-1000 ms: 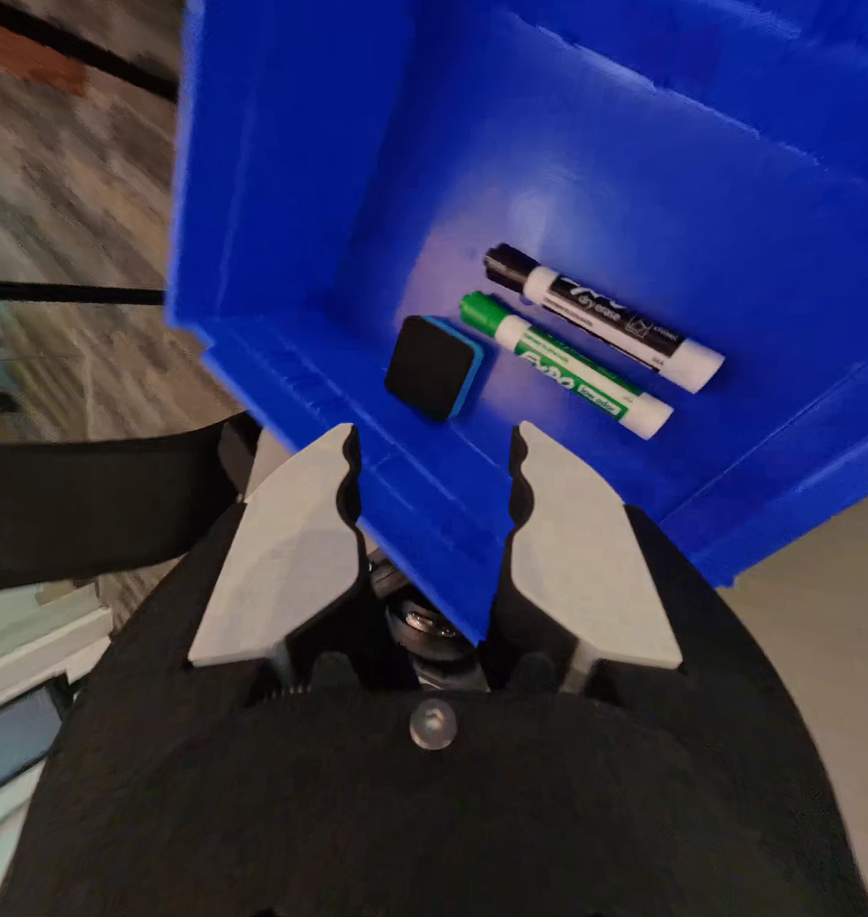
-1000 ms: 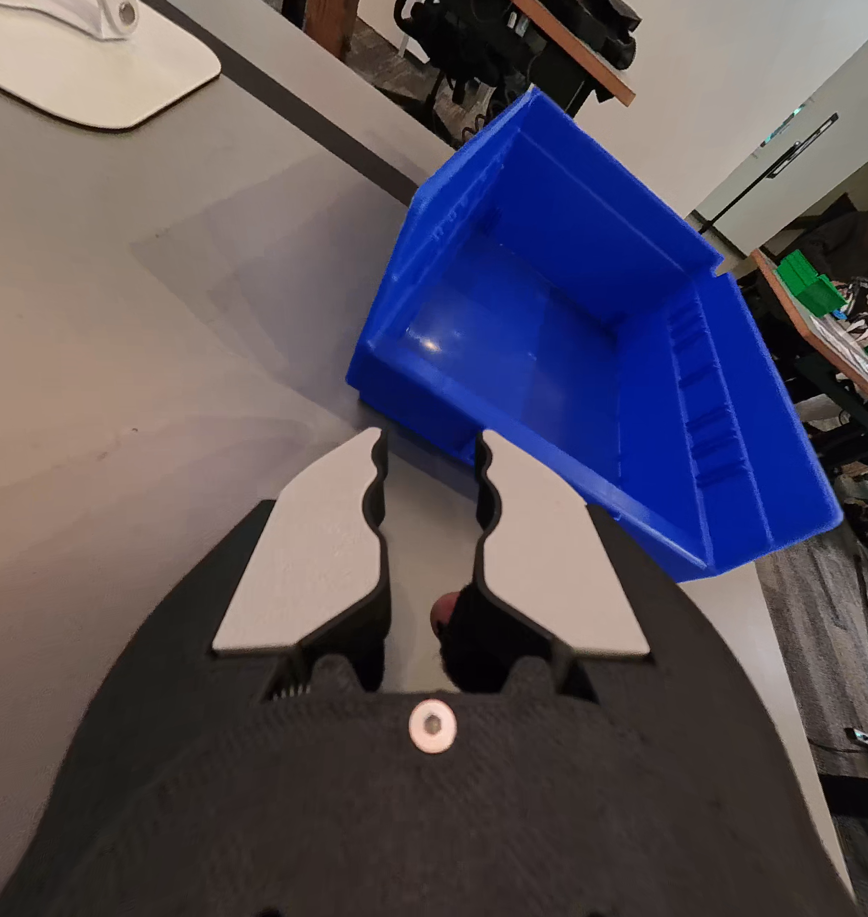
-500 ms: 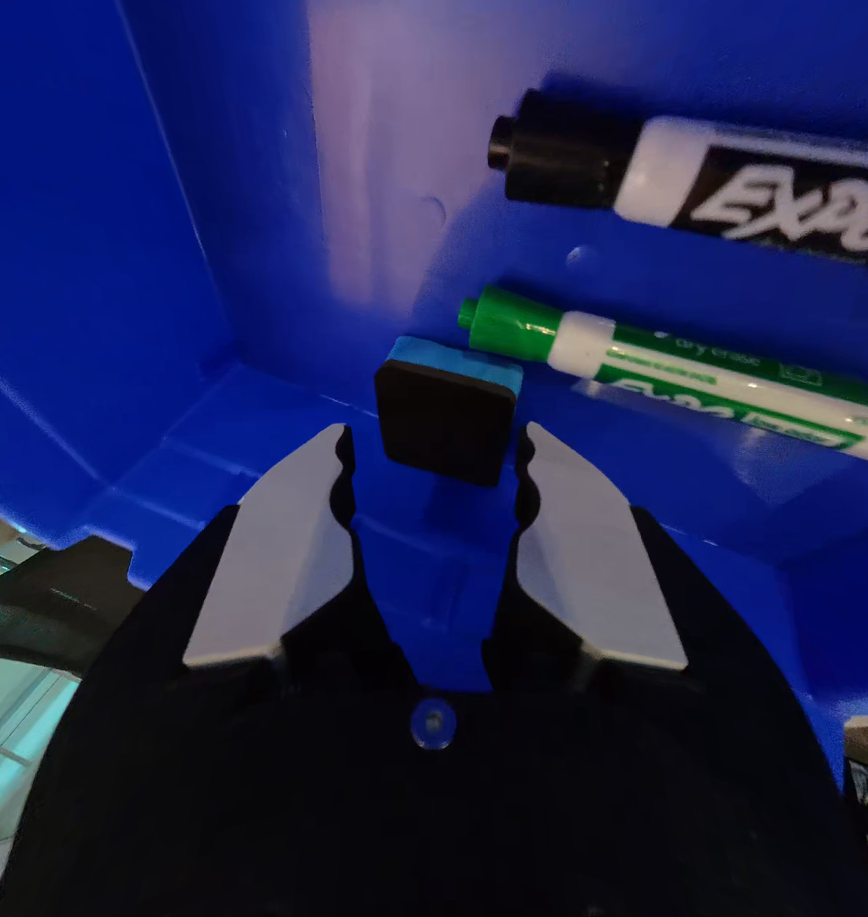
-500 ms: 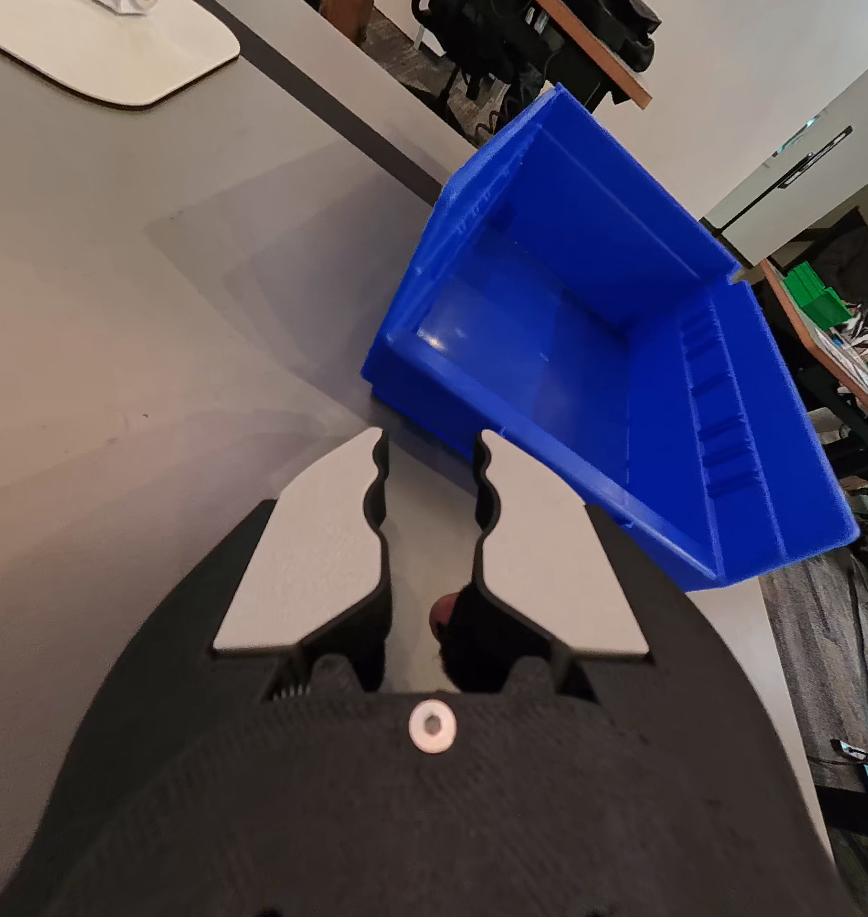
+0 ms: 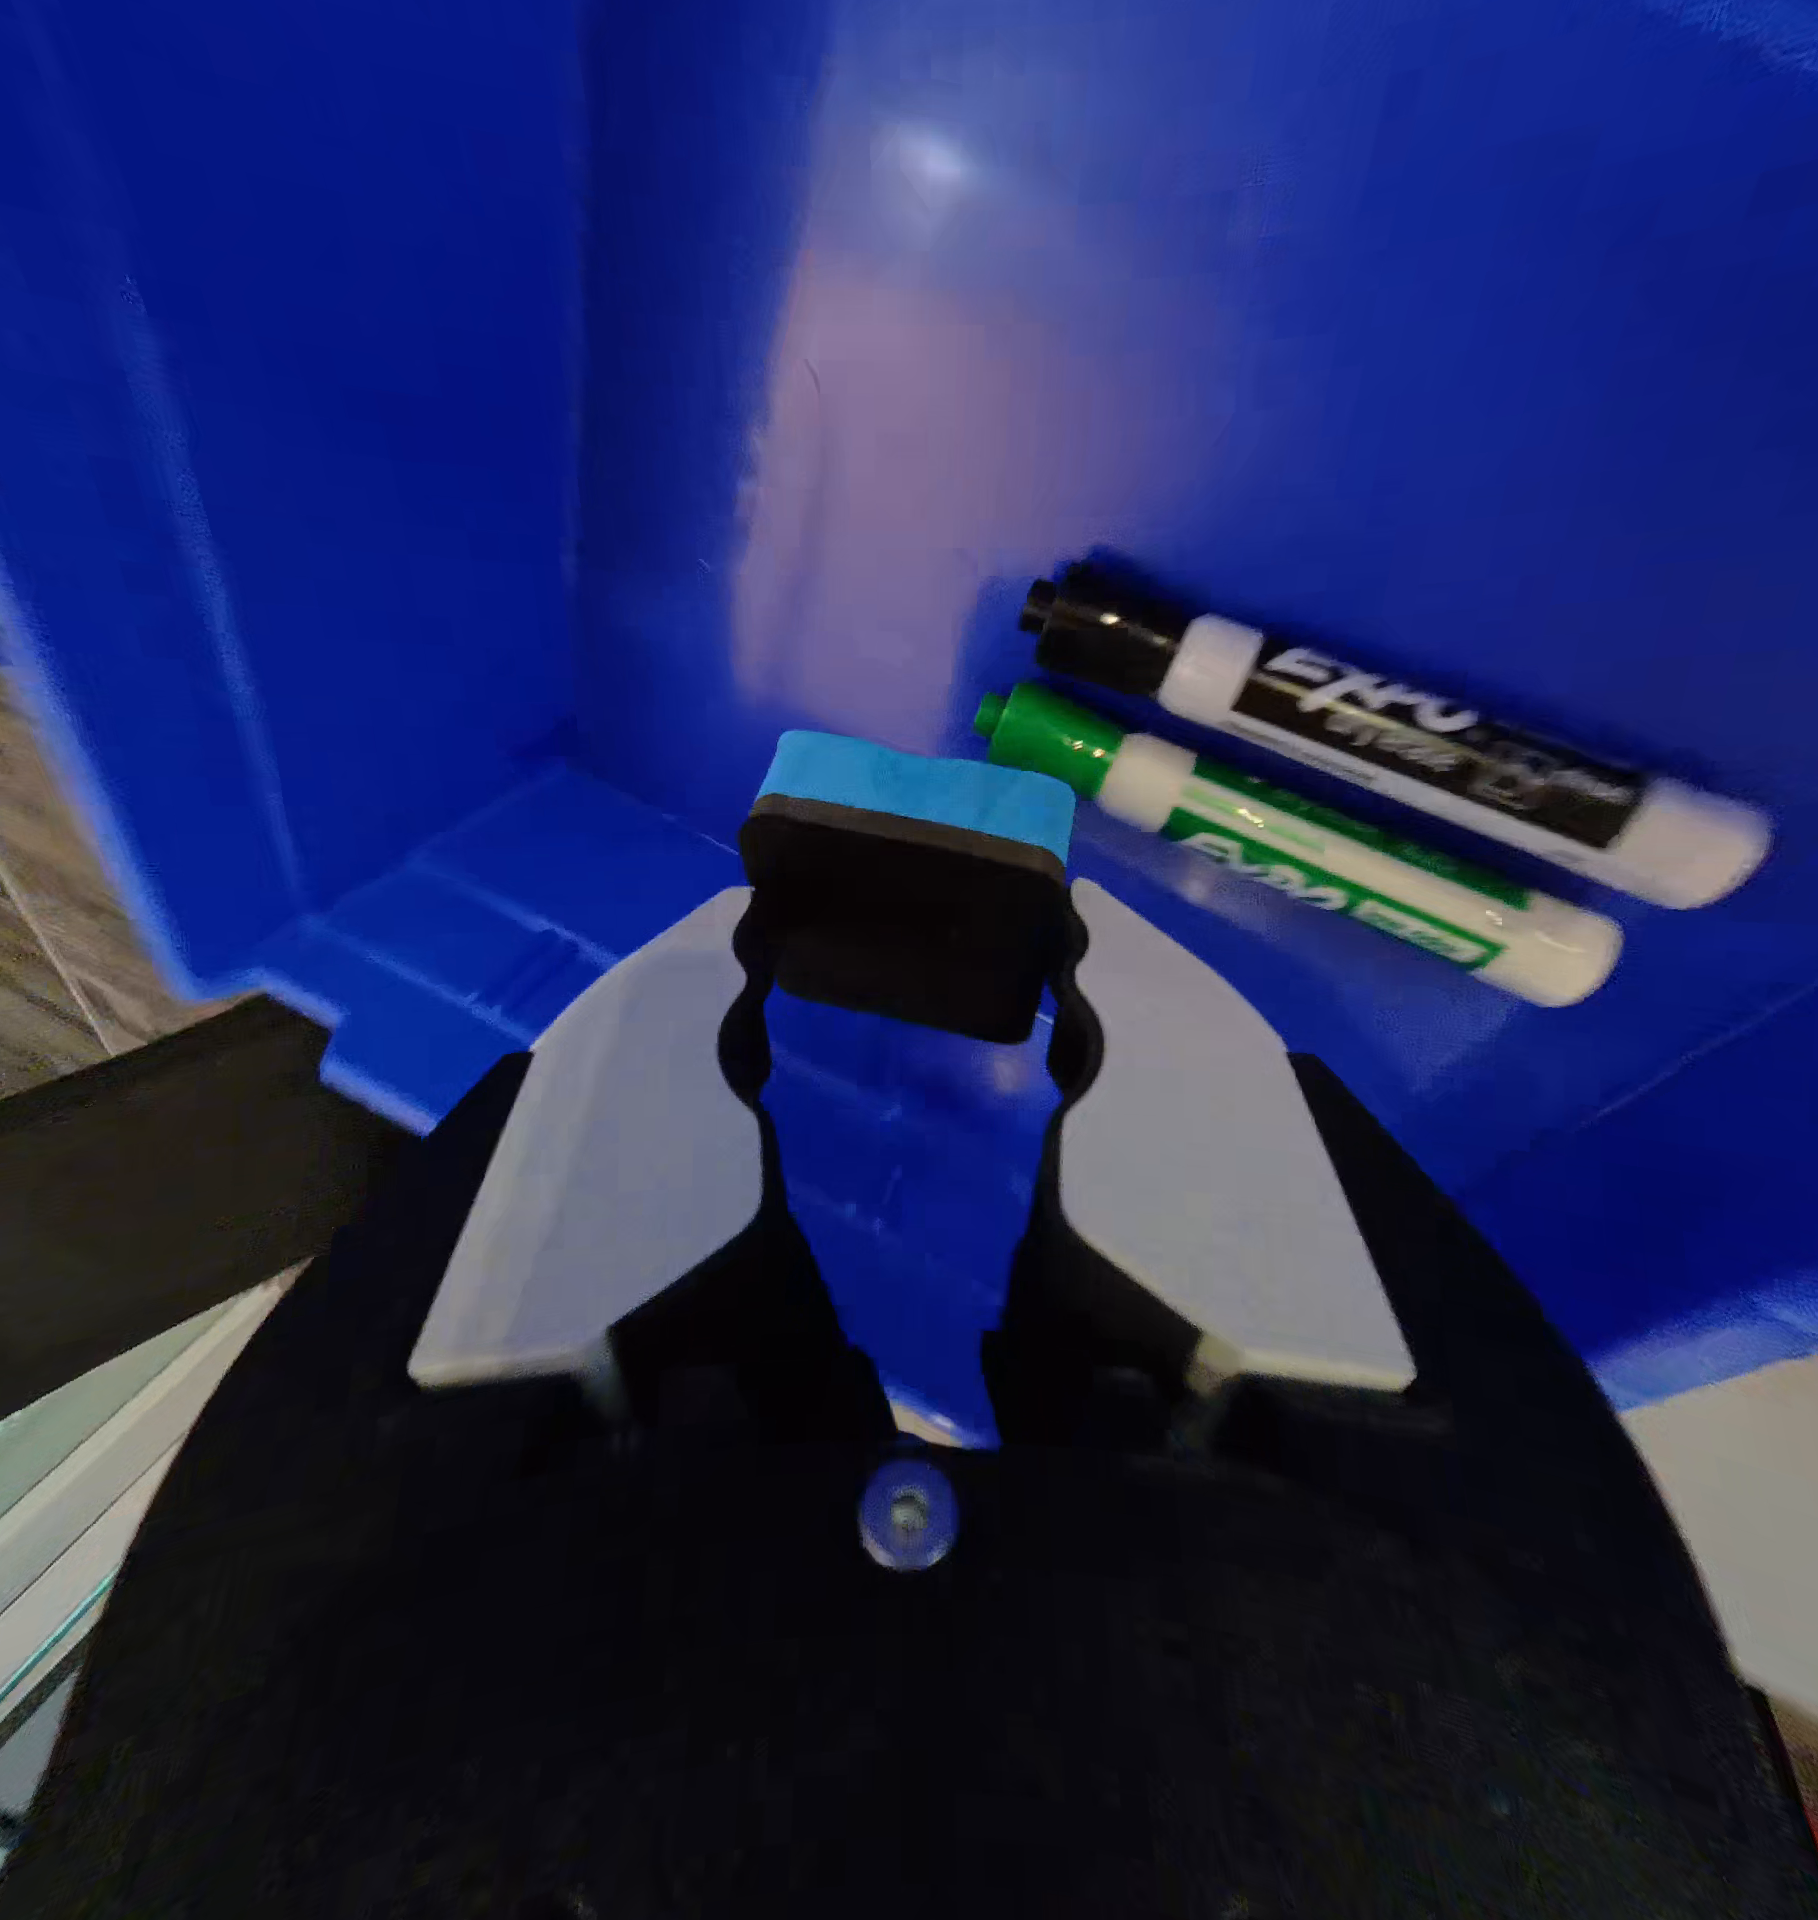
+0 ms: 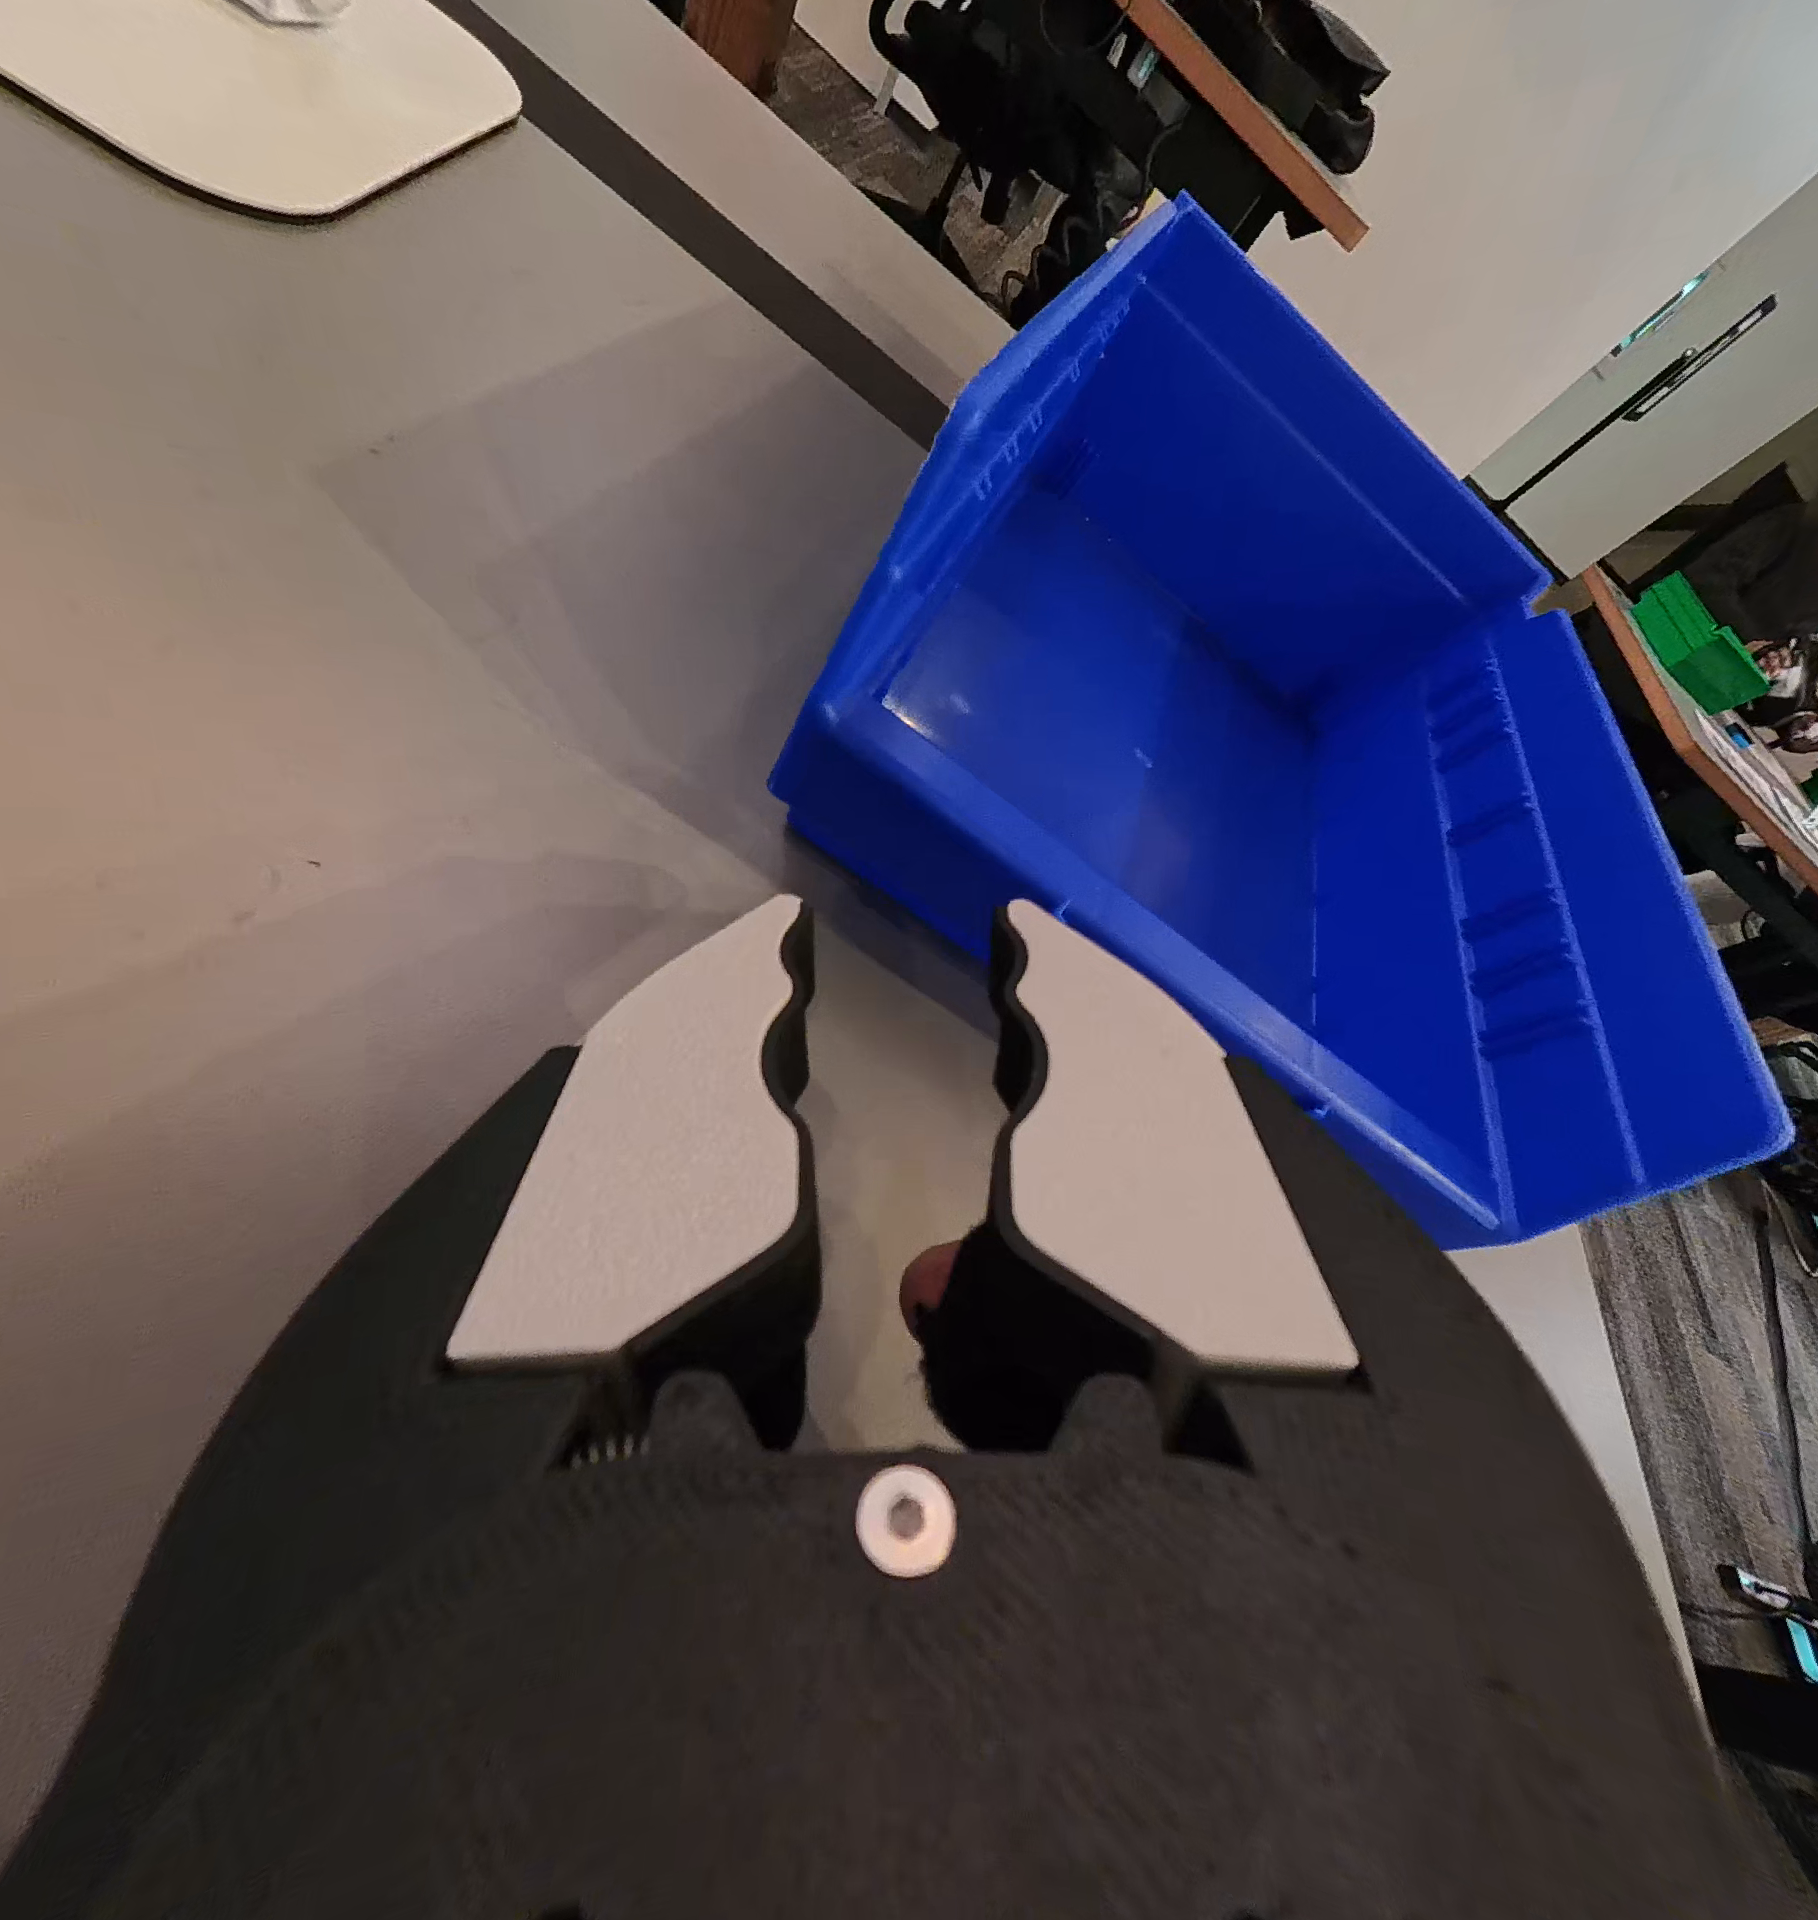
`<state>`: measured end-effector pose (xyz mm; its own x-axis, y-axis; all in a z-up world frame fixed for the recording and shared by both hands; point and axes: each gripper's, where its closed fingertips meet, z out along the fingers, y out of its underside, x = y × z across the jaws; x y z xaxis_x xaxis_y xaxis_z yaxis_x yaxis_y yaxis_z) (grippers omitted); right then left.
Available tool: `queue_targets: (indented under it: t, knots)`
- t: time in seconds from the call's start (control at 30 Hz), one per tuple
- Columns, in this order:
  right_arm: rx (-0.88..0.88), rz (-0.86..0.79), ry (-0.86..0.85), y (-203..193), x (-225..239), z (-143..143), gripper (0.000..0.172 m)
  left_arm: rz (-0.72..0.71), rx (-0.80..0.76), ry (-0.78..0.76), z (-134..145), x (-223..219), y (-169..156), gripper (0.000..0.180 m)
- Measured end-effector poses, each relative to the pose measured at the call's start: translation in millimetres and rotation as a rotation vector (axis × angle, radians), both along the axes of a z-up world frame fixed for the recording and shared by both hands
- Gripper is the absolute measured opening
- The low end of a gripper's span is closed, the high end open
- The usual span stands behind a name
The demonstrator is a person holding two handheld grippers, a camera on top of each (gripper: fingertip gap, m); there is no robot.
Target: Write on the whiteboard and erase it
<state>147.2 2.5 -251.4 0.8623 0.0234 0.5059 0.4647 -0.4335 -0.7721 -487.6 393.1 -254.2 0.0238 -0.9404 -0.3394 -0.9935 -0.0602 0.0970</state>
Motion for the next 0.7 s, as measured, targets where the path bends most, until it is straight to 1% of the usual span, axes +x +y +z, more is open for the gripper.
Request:
queue_targets:
  t: [0.07, 0.13, 0.23, 0.33, 0.4, 0.43, 0.5, 0.57, 0.63, 0.7]
  knots:
    - [0.012, 0.006, -0.009, -0.1, -1.2, 2.0, 0.033, -0.014, 0.073, -0.120, 25.0, 12.9, -13.6, 0.051]
    - [0.040, 0.014, -0.017, -0.8, -3.1, 8.2, 0.033, -0.044, 0.144, -0.274, 54.7, 33.1, -36.7, 0.052]
    - [0.099, 0.045, -0.001, -3.9, -16.0, 26.8, 0.033, -0.164, 0.208, -0.511, 94.6, 77.4, -95.2, 0.051]
    - [0.133, 0.109, 0.077, -7.5, -49.0, 50.9, 0.034, -0.291, 0.275, -0.665, 120.0, 123.5, -159.3, 0.051]
    - [0.149, 0.189, 0.128, -10.1, -85.0, 69.0, 0.037, -0.395, 0.289, -0.774, 129.8, 160.2, -206.6, 0.051]
    - [0.150, 0.242, 0.194, -11.2, -107.7, 77.1, 0.040, -0.451, 0.303, -0.819, 133.4, 178.0, -228.7, 0.051]
    - [0.155, 0.358, 0.379, -13.9, -157.9, 93.2, 0.044, -0.562, 0.296, -0.925, 138.0, 215.1, -275.0, 0.052]
    - [0.165, 0.437, 0.492, -15.3, -200.0, 104.8, 0.049, -0.651, 0.281, -1.030, 140.4, 250.5, -318.5, 0.051]
    - [0.138, 0.529, 0.645, -19.0, -240.1, 112.3, 0.055, -0.731, 0.274, -1.072, 135.1, 280.9, -356.2, 0.051]
    - [0.105, 0.596, 0.813, -21.5, -268.8, 116.5, 0.061, -0.797, 0.299, -1.101, 131.2, 304.0, -383.6, 0.051]
